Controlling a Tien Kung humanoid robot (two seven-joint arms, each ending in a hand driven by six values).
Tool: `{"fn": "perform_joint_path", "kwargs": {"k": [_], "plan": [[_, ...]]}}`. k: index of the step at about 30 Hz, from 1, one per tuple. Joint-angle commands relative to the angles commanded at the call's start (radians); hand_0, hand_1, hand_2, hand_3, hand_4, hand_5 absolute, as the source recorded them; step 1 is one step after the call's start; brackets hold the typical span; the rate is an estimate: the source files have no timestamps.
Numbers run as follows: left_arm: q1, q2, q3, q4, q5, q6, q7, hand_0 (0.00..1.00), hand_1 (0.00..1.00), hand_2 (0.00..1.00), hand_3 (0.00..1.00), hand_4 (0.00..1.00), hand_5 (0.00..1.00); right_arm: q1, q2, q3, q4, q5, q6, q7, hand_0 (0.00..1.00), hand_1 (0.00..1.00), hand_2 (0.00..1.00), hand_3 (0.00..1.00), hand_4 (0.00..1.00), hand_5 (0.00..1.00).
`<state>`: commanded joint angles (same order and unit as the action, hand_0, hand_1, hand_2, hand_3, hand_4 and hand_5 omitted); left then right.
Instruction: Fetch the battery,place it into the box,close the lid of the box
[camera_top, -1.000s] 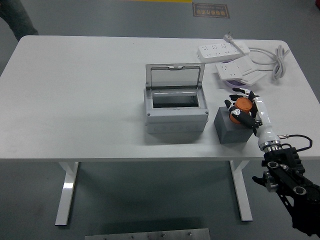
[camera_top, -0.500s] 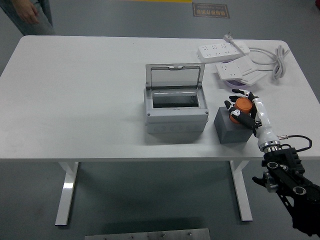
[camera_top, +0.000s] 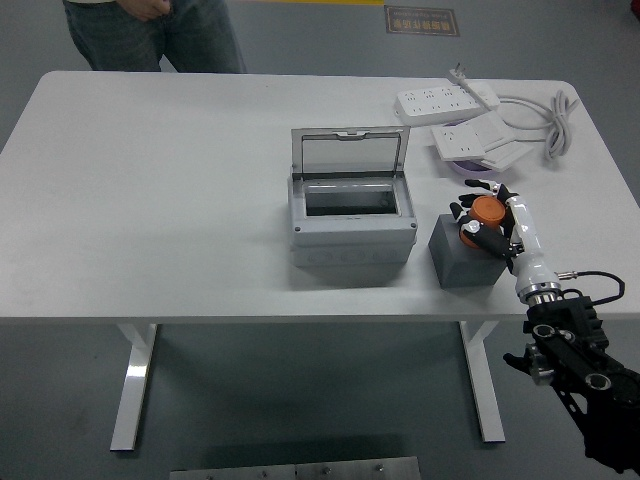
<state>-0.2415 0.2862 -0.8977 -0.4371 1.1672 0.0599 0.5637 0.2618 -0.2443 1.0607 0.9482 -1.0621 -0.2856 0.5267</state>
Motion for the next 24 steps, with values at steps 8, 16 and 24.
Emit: {"fn": "perform_joint_path", "kwargs": {"k": [8, 16, 24], "plan": [[0.001, 0.001, -0.005, 0.0, 0.008, -0.001, 0.001, 0.632, 0.698, 0.573, 0.541, 0.5, 0.002, -0.001, 0.0, -0.002, 0.002, 0.005, -0.008, -0.004, 0.43, 0.412, 0.462, 0.5, 0.469, 0.124], [0.002, 0.001, -0.01, 0.0, 0.018, -0.002, 0.003, 0.632, 0.698, 0.573, 0.541, 0.5, 0.002, -0.002, 0.001, -0.002, 0.003, 0.008, -0.015, -0.004, 0.413, 0.397, 0.437, 0.474, 0.459, 0.028], [0.002, 0.002, -0.013, 0.0, 0.027, 0.002, 0.001, 0.632, 0.698, 0.573, 0.541, 0.5, 0.002, 0.001, 0.002, 0.0, 0.004, 0.01, -0.022, -0.002, 0.393, 0.392, 0.43, 0.472, 0.463, 0.002]]}}
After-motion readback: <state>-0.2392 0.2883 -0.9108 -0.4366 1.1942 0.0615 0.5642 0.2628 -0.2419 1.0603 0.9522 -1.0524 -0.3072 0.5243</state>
